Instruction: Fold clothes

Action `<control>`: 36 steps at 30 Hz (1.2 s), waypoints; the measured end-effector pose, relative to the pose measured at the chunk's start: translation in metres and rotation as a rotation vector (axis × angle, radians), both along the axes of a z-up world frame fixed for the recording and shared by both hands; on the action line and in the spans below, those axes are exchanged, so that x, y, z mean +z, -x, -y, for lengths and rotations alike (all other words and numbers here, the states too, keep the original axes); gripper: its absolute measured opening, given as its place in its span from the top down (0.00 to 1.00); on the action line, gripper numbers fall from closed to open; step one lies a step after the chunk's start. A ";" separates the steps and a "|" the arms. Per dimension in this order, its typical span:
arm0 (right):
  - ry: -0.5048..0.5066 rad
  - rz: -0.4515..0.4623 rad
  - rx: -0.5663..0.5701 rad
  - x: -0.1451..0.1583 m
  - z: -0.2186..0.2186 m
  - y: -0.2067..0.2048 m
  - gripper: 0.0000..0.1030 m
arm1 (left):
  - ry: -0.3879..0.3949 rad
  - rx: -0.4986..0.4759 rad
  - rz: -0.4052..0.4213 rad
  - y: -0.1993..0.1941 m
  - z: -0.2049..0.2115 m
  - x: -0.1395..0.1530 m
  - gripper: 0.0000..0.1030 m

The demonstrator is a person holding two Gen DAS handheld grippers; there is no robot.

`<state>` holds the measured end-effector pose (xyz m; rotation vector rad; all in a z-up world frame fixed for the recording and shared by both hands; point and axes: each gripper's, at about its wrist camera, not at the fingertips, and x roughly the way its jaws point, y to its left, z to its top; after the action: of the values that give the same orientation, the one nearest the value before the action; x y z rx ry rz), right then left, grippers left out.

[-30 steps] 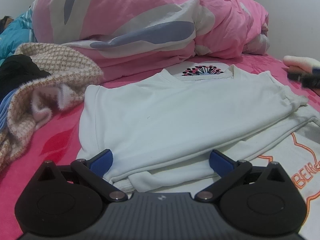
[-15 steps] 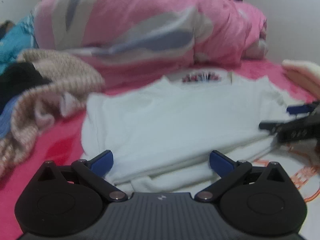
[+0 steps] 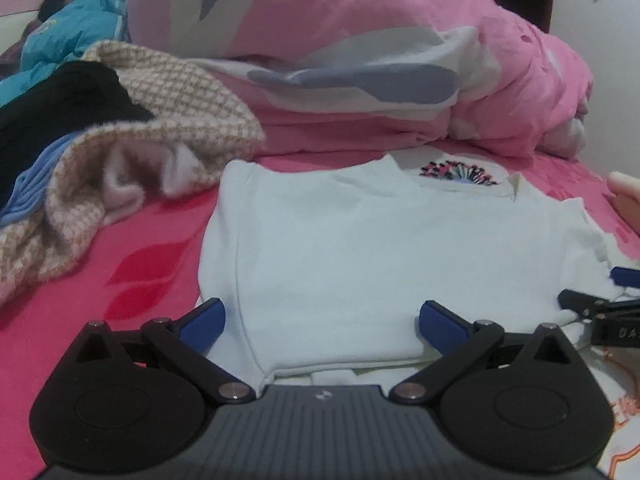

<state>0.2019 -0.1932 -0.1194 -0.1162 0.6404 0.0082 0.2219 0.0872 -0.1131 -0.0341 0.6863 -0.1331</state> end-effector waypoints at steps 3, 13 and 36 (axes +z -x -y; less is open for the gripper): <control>0.038 0.029 -0.005 0.013 -0.010 0.004 0.02 | -0.007 0.010 -0.004 -0.001 -0.001 -0.001 0.00; -0.053 -0.044 0.022 0.001 -0.026 -0.016 0.01 | 0.006 0.043 -0.022 -0.002 -0.002 -0.004 0.00; -0.104 -0.065 -0.170 0.007 0.036 -0.048 0.02 | 0.013 0.046 -0.026 -0.002 -0.004 -0.004 0.00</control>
<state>0.2501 -0.2294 -0.1122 0.0399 0.7116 -0.1193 0.2242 0.0907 -0.1174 -0.0643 0.7104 -0.0932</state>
